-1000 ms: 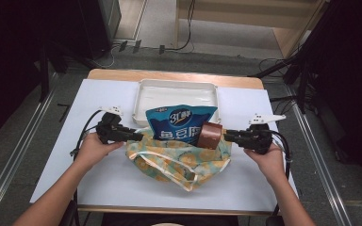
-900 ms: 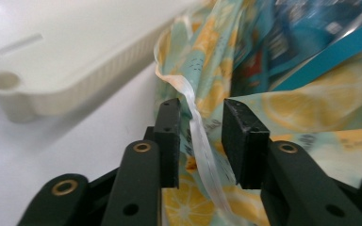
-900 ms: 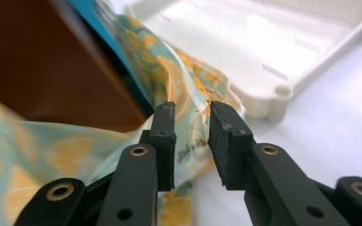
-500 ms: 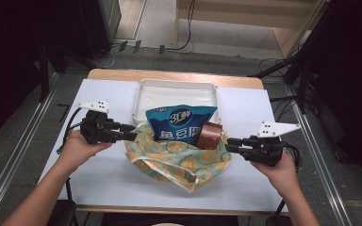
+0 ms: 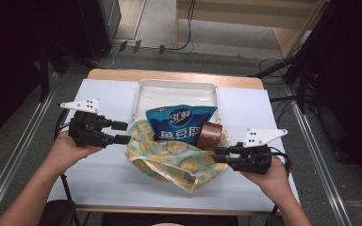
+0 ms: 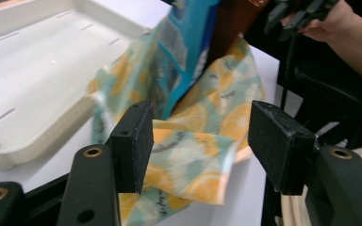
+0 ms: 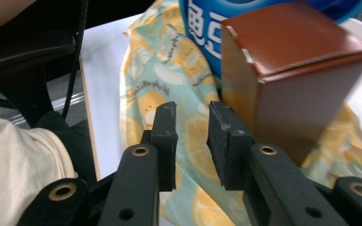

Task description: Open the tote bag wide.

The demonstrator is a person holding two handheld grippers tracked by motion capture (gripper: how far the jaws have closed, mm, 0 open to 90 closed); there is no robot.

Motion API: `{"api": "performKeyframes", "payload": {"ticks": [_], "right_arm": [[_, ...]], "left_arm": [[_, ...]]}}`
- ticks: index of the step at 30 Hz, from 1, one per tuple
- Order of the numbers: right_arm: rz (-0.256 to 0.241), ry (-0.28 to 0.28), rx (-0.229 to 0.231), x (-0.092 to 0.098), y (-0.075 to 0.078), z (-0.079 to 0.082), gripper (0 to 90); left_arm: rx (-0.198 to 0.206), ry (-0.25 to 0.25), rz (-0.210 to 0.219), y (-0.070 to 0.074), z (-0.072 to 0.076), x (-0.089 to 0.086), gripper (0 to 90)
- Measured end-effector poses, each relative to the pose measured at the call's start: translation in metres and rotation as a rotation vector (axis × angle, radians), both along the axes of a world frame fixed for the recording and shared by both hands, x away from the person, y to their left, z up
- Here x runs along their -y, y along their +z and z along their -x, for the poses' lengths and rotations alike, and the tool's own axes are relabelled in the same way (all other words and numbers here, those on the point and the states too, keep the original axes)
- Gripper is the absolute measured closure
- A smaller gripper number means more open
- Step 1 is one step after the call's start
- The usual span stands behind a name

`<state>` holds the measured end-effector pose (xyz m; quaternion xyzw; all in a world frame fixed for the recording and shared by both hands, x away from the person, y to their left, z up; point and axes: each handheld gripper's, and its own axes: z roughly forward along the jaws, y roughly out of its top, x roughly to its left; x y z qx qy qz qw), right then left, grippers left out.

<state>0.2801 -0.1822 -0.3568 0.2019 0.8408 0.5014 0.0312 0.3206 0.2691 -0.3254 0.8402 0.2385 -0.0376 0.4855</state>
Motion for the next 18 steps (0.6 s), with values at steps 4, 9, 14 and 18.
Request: {"api": "performKeyframes", "payload": {"ticks": [4, 9, 14, 18], "right_arm": [[-0.004, 0.016, 0.002, -0.011, 0.001, -0.002, 70.5], [-0.007, 0.036, 0.002, -0.022, 0.002, -0.005, 68.2], [0.016, 0.05, 0.023, -0.035, 0.001, -0.007, 65.3], [0.019, 0.061, 0.031, -0.044, -0.001, -0.008, 64.3]], "left_arm": [[-0.002, -0.034, -0.031, -0.003, 0.001, 0.014, 39.0], [-0.035, -0.049, -0.051, -0.018, -0.01, 0.029, 38.5], [-0.017, -0.076, -0.078, -0.028, -0.017, 0.044, 38.8], [-0.028, -0.09, -0.111, -0.038, -0.024, 0.053, 38.9]]}}
